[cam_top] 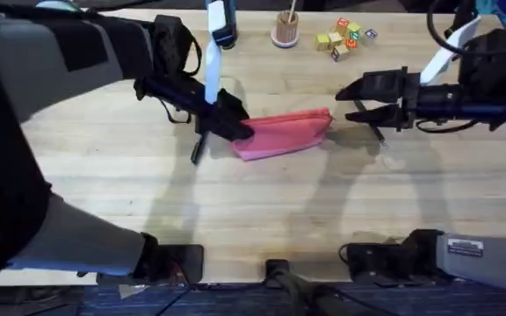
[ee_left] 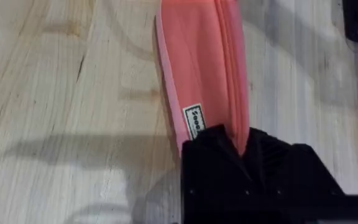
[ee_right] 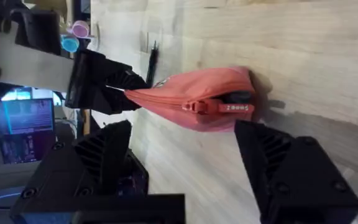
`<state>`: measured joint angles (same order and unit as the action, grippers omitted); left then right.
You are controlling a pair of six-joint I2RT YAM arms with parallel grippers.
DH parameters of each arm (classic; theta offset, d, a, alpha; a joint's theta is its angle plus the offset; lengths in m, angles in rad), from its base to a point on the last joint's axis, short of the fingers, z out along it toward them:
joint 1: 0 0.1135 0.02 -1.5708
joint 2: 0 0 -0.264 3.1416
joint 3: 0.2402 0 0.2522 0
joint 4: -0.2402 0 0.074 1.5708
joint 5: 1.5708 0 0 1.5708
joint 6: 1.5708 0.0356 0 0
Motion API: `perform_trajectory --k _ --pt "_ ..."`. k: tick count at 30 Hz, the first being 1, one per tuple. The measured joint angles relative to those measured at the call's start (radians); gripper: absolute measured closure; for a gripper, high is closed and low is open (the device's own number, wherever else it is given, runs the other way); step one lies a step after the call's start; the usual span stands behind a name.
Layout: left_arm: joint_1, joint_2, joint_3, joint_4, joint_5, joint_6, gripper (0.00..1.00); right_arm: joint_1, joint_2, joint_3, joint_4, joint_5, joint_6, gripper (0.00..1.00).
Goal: Unzip the bag, pick up the pens from the table one at a time and place them inside, then zip the bag closed.
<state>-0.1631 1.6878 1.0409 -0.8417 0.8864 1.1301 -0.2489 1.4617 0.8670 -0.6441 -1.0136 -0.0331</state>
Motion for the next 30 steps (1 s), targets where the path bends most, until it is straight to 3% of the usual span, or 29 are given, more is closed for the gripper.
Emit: perform_trajectory --k 9,23,30 --pt "0.000 0.000 0.000 0.000 0.000 0.000 0.958 0.040 0.019 0.000 0.031 0.085 0.084 0.005" --pt "0.000 0.000 0.000 0.000 0.000 0.000 0.958 0.152 0.106 0.001 0.161 0.104 0.181 0.009" --pt "0.000 0.000 0.000 0.000 0.000 0.000 0.958 0.163 0.107 0.001 0.186 0.109 0.214 0.159"
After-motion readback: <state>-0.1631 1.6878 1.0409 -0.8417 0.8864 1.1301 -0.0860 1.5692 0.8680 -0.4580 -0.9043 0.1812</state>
